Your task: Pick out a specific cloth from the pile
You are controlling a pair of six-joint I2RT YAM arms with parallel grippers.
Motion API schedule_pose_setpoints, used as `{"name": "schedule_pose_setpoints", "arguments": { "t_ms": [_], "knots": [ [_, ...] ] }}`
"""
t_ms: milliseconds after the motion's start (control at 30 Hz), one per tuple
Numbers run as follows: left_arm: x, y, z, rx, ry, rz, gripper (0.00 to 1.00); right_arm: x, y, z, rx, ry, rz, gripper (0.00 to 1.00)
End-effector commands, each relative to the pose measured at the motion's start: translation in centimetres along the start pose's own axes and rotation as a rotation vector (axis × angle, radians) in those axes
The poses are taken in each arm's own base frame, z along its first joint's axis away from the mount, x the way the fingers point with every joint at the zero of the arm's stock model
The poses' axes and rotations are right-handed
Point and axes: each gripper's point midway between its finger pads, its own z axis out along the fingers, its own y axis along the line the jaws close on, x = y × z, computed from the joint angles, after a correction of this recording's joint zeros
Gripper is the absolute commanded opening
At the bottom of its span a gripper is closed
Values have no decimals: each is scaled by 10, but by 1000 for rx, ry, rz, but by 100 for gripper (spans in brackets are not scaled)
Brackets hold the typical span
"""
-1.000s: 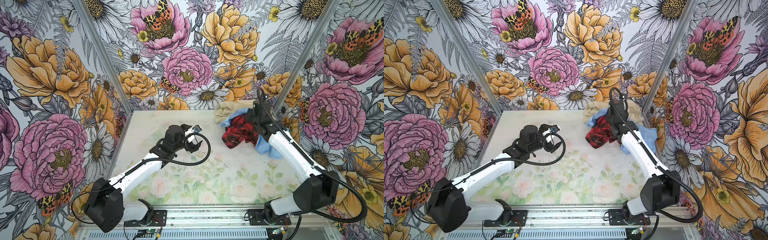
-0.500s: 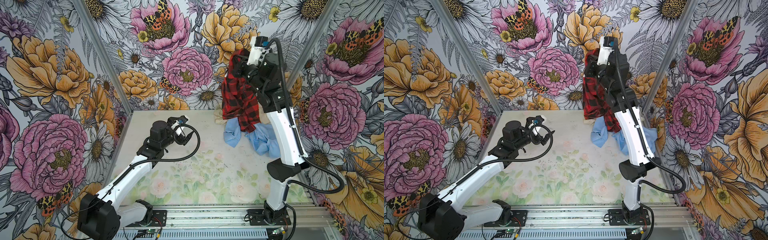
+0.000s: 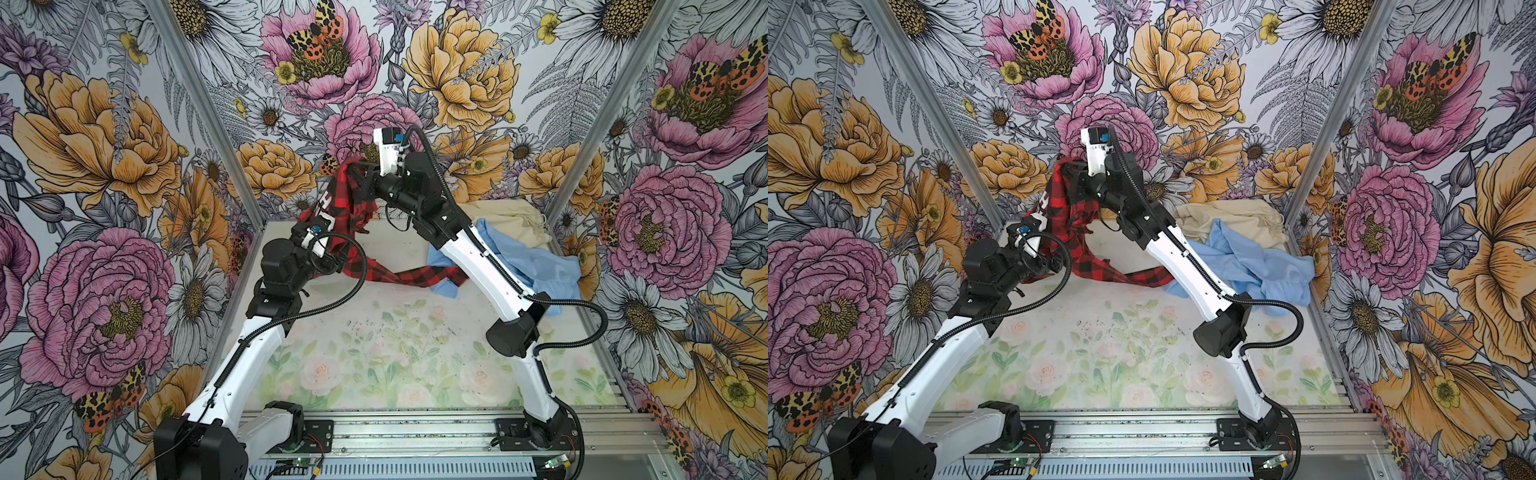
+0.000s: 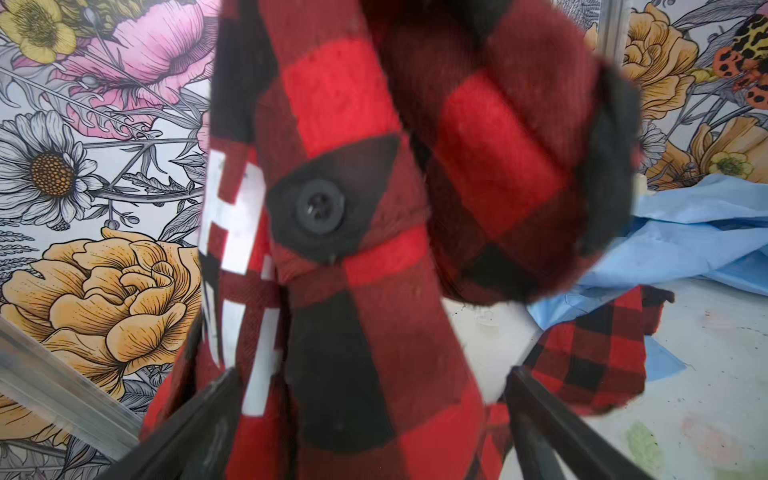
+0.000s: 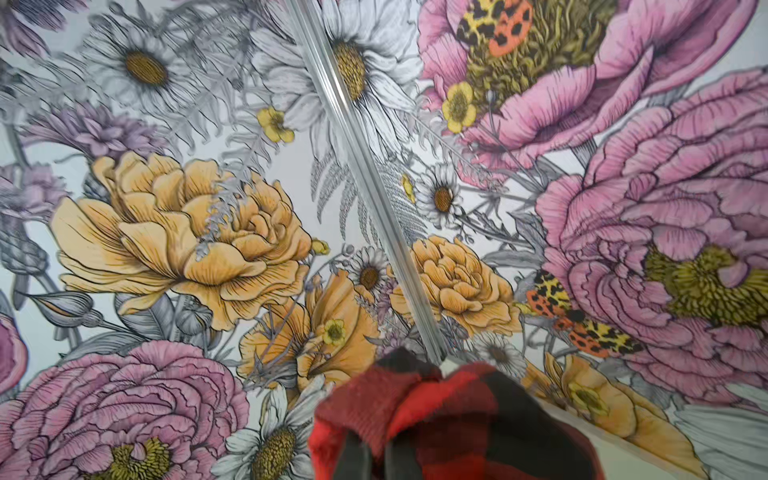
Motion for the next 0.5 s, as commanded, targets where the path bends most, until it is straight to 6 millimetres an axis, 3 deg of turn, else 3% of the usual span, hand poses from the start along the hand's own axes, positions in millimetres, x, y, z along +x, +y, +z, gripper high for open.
{"name": "schedule_pose_setpoints", "arguments": {
  "t_ms": [0,67,167,200,267,367,467],
  "knots": [
    [0,4,-2,-18,-10,-10,99,21,-36,-2,96,17,-54,0],
    [5,6,-1,-25,7,-12,99,73,-62,0,140,123,-63,0],
    [14,9,3,-45,44,-16,99,133,-101,-14,181,181,0,0],
    [20,13,7,-65,74,-23,99,147,-115,-24,203,175,34,52],
    [35,18,14,-82,155,-44,99,168,-135,-43,232,188,50,64],
    [70,15,34,-55,315,-95,99,189,-151,-66,269,295,0,67],
    [109,3,51,17,476,-159,99,192,-157,-89,317,347,-123,73]
  ]
}}
